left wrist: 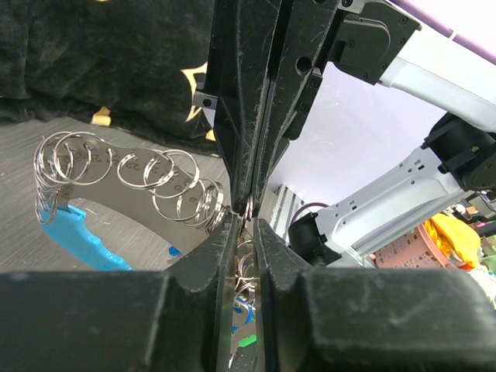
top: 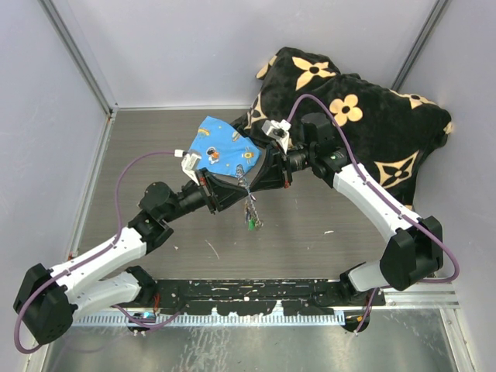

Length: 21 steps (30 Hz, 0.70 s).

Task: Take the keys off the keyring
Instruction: Remove the key from the keyring.

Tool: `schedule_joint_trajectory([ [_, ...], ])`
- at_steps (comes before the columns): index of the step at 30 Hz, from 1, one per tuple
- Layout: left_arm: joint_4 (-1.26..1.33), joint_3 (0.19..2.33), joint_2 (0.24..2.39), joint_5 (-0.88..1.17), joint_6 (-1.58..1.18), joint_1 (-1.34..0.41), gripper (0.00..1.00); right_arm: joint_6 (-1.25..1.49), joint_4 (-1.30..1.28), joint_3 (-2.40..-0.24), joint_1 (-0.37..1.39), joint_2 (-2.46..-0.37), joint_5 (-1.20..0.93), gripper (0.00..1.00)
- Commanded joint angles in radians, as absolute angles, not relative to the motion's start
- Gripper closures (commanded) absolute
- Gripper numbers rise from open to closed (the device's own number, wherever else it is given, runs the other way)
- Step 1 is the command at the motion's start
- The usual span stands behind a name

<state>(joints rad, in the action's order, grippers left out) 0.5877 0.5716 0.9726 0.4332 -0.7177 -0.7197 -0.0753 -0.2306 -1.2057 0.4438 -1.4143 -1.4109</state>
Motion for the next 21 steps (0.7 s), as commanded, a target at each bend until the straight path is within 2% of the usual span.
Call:
schedule_joint_trajectory([
  [1, 0.65, 0.62, 0.981, 0.454, -0.72, -0.724, 0.89, -0.062, -0.172, -1.216, 0.442, -1.39, -1.434, 0.99],
  [4, 0.654, 0.621, 0.988, 0.457, -0.723, -0.723, 1.0, -0.061, -0.17, -1.215, 0.442, -1.39, -1.434, 0.99],
  [11, 0.539, 0.657, 0.968, 0.462, -0.678, -0.723, 1.0, -0.069, -0.172, -1.208, 0.443, -1.387, -1.442, 0.98],
  [21, 0.122, 0.834, 0.953, 0.544, -0.497, -0.722, 1.0, -0.213, -0.321, -1.258, 0.444, -1.382, -1.426, 0.73],
])
